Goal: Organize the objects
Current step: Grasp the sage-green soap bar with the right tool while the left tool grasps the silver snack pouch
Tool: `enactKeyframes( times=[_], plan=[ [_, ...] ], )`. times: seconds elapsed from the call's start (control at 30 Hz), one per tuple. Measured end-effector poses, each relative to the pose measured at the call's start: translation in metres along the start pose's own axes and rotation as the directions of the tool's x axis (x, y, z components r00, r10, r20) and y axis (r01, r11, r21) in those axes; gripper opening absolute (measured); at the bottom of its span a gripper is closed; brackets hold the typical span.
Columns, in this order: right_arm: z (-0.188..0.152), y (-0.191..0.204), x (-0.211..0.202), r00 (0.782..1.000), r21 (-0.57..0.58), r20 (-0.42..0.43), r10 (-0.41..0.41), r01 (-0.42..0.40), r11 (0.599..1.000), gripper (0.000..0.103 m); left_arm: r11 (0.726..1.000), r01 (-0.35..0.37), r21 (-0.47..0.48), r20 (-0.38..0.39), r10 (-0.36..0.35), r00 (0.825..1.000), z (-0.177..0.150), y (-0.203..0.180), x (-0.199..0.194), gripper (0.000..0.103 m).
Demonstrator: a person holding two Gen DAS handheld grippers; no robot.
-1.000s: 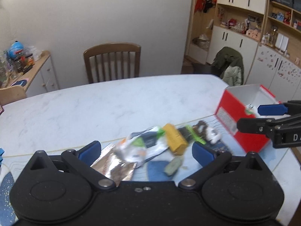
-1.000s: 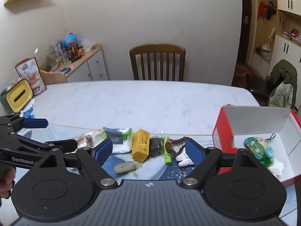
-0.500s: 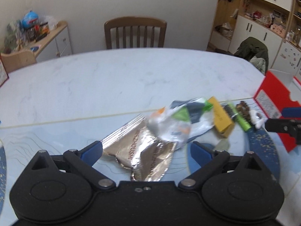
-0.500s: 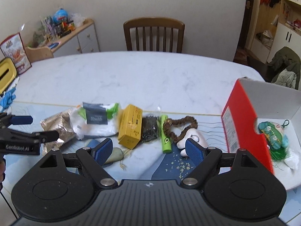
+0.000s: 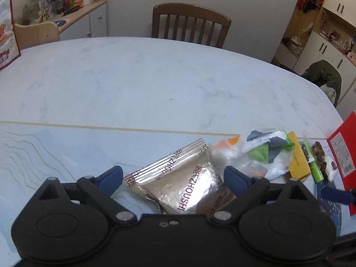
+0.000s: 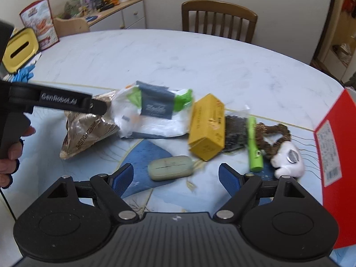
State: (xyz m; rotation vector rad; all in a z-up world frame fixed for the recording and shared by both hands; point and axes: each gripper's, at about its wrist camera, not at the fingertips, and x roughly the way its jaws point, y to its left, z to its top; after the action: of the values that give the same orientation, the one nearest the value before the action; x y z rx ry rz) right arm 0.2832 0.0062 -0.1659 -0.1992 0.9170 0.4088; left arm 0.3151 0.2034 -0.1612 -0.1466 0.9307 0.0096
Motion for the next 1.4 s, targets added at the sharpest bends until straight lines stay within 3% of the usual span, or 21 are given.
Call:
enactKeyframes(
  times=[0.17, 0.33, 0.53, 0.73, 1.0, 1.4],
  plan=[
    [0.000, 0.005, 0.012, 1.000, -0.028, -0.020, -0.006, 0.005, 1.000, 0.078, 0.995, 0.046, -0.085, -0.043, -0.050, 0.998, -0.007, 0.013, 0.009, 0.098],
    [0.000, 0.006, 0.019, 0.999, -0.042, -0.028, -0.017, 0.016, 0.999, 0.069, 0.994, 0.051, -0.098, -0.029, -0.055, 0.998, -0.013, 0.017, 0.002, 0.092],
    [0.000, 0.005, 0.022, 0.999, -0.045, -0.032, -0.027, 0.026, 0.999, 0.054, 0.993, 0.062, -0.103, -0.010, -0.063, 0.998, -0.016, 0.018, -0.008, 0.071],
    [-0.002, 0.008, 0.021, 0.999, -0.049, -0.029, -0.024, 0.023, 0.999, 0.051, 0.991, 0.074, -0.110, -0.006, -0.075, 0.997, -0.019, 0.018, -0.013, 0.050],
    [-0.012, 0.000, -0.002, 1.000, -0.003, -0.030, 0.001, -0.001, 1.000, 0.051, 0.994, 0.065, -0.091, -0.010, -0.066, 0.998, -0.020, 0.014, -0.017, 0.046],
    [-0.039, -0.026, -0.075, 0.999, 0.088, -0.008, -0.047, 0.048, 0.995, 0.051, 0.995, 0.104, -0.004, -0.068, -0.104, 0.992, -0.039, -0.015, -0.049, 0.046]
  ],
)
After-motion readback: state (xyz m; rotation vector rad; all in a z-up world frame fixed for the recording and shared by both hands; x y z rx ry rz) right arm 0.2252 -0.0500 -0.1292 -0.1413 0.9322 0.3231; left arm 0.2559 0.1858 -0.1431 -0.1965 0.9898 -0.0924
